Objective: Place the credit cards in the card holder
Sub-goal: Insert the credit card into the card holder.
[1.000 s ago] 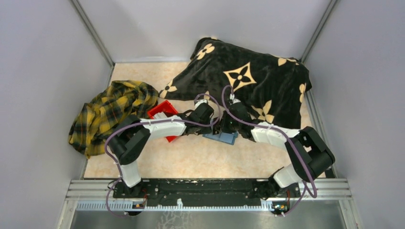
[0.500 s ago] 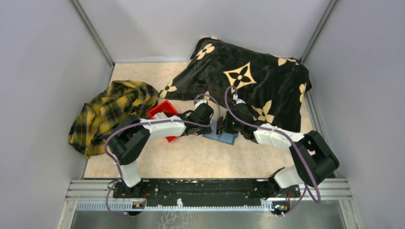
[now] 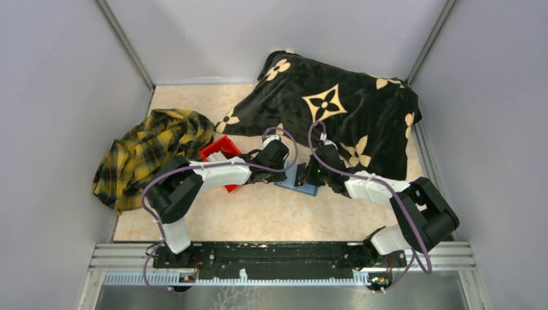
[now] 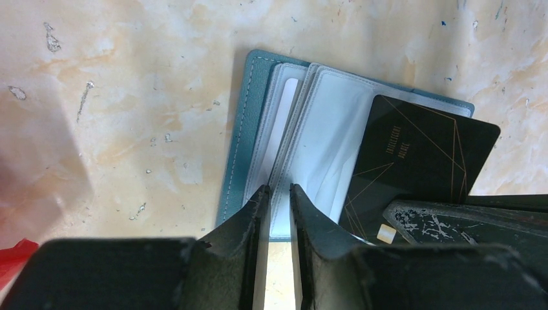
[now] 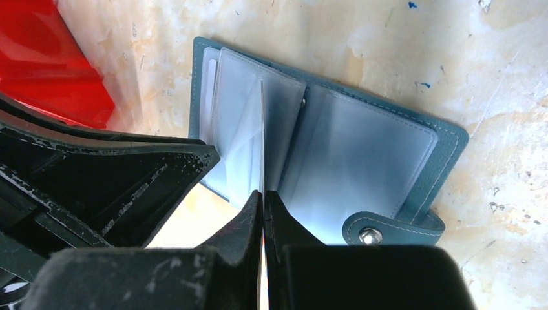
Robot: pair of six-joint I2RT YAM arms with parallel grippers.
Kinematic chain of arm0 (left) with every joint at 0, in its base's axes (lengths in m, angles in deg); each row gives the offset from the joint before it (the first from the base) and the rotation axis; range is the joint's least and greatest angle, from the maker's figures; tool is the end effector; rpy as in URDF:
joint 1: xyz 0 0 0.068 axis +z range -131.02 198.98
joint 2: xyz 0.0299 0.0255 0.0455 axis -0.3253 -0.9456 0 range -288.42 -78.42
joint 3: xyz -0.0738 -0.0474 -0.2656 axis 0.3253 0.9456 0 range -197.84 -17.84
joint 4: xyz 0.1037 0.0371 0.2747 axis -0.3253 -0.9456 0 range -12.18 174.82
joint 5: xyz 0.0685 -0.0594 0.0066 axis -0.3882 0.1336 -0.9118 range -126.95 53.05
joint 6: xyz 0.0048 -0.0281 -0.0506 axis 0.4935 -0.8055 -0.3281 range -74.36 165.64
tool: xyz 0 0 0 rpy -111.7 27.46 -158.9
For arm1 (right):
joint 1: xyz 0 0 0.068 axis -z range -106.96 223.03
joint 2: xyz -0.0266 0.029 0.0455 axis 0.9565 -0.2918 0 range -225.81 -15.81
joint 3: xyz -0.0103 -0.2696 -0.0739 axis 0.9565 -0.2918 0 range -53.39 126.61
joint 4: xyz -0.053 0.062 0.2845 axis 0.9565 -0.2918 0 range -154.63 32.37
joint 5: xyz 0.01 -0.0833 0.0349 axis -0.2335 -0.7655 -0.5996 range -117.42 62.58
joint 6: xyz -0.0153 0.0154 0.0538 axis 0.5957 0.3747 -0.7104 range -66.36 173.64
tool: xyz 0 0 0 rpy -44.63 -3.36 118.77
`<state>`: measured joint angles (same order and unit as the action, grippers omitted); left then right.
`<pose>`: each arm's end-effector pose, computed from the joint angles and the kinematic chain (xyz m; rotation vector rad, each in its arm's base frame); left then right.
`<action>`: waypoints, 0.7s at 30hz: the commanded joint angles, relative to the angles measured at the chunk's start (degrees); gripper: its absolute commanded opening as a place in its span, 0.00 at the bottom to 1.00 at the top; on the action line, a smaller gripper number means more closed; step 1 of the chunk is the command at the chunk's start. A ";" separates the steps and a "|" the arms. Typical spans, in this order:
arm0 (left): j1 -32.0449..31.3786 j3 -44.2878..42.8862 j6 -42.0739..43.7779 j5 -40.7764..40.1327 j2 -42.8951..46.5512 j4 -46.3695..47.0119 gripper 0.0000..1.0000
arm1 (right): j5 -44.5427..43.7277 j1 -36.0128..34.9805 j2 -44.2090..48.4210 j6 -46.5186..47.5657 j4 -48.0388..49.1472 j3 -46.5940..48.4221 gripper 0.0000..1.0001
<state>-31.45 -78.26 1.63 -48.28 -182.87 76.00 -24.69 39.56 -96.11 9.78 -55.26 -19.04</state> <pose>0.2617 -0.3040 0.1321 0.0575 2.5248 -0.4525 0.2465 0.1654 0.1406 0.1966 2.4384 0.7010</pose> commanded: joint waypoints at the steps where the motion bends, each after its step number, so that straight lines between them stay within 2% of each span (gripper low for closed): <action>1: -0.25 4.53 0.33 -0.36 -5.95 -8.39 0.25 | 1.17 0.93 1.18 -2.81 3.54 -1.98 0.00; 21: -0.30 4.61 0.64 -0.51 -5.64 -8.36 0.25 | 5.84 1.28 3.56 -11.26 5.78 -8.67 0.00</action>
<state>-31.45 -78.00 1.54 -48.30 -182.65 76.28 -19.25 40.22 -94.07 -0.07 -48.88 -26.47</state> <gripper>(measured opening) 0.247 0.008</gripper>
